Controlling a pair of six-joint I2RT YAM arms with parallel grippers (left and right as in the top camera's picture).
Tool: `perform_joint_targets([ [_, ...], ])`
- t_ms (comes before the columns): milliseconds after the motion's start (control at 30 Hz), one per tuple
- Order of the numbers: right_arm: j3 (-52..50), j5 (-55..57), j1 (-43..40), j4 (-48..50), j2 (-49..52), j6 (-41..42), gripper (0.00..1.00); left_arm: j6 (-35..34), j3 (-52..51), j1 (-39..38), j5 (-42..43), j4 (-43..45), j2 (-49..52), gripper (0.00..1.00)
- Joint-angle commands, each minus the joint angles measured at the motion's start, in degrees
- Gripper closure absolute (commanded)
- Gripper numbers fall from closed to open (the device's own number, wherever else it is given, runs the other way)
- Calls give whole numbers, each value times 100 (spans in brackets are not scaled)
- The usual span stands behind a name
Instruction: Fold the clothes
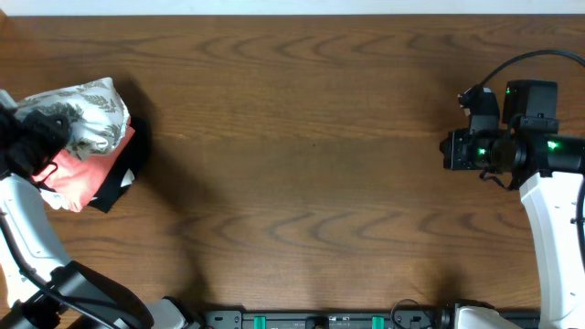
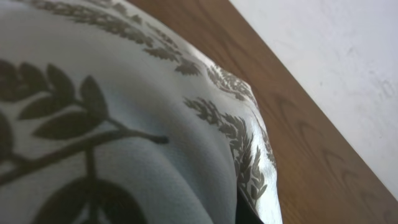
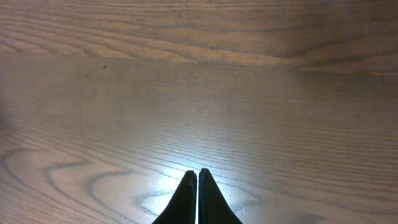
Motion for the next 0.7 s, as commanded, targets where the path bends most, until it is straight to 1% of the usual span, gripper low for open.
perform_joint_targets([
  [0, -7, 59, -52, -4, 11, -96, 97, 35, 142, 90, 74, -208, -87, 94],
  [267, -7, 155, -52, -11, 13, -136, 97, 37, 142, 400, -13, -1029, -87, 94],
  [367, -9, 184, -52, -13, 13, -138, 97, 35, 142, 592, -286, -1316, -87, 94],
  [400, -9, 181, -52, -13, 13, -136, 97, 35, 142, 647, -413, -1390, -87, 85],
  [467, -9, 181, -52, -11, 13, -136, 97, 35, 142, 741, -619, -1482, -85, 56],
  [500, -9, 181, -52, -9, 13, -136, 97, 33, 142, 776, -658, -1506, -85, 46],
  [533, -9, 181, -52, -9, 13, -136, 97, 33, 142, 796, -656, -1513, -85, 44],
  [567, -9, 181, -52, -9, 13, -136, 97, 31, 142, 802, -656, -1515, -85, 39],
  [600, -9, 181, -52, -11, 13, -136, 97, 33, 142, 800, -656, -1513, -85, 27],
  [667, -9, 181, -52, -11, 13, -136, 97, 33, 142, 800, -656, -1519, -85, 10],
])
